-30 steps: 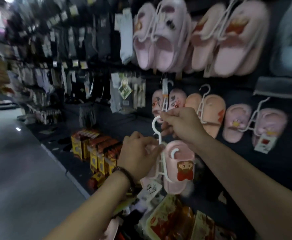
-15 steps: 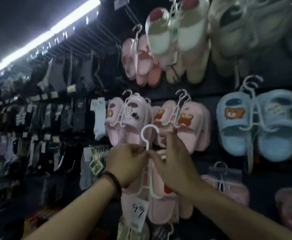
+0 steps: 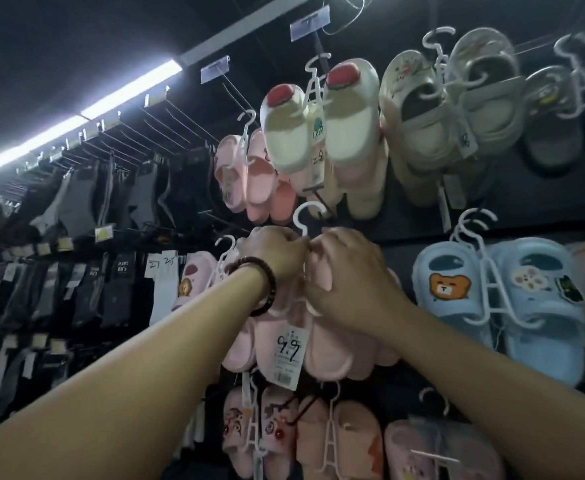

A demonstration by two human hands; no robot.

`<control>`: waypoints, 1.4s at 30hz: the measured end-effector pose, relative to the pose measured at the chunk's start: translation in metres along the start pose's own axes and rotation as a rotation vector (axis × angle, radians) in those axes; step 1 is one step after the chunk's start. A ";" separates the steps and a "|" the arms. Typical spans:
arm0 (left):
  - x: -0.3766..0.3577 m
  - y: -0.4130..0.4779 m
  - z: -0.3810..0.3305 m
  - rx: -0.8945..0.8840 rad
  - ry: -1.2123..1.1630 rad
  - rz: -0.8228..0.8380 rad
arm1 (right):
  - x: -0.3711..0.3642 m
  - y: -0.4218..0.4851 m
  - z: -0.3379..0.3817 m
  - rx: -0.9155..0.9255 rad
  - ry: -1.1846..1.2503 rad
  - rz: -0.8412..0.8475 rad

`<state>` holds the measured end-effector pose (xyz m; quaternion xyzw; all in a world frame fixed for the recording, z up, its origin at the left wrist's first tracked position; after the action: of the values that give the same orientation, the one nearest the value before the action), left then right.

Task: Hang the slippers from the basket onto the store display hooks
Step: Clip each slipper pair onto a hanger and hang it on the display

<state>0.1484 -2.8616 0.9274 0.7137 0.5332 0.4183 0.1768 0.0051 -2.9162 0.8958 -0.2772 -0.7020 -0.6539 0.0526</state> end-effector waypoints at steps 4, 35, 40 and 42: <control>-0.039 0.036 -0.001 0.030 0.010 0.022 | -0.005 0.016 -0.031 -0.096 0.011 0.004; -0.007 -0.270 0.263 0.273 -0.230 0.212 | -0.200 -0.215 0.144 -0.366 1.046 0.286; 0.006 -0.376 0.359 0.459 -0.229 0.207 | -0.274 -0.326 0.228 -0.548 1.257 0.522; 0.007 -0.417 0.397 0.539 -0.252 0.197 | -0.299 -0.371 0.260 -0.603 1.306 0.595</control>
<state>0.2050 -2.6243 0.4056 0.8293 0.5271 0.1852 0.0049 0.1614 -2.7624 0.3992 -0.0146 -0.2166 -0.8058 0.5510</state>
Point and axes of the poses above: each hand's wrist, its own y-axis towards the middle knuckle, its own x-axis out of the back of the hand, z = x × y, the point moved 10 cm from there along y, towards the middle knuckle, and after that the axes turned 7 degrees about x, right-handed, at the moved point
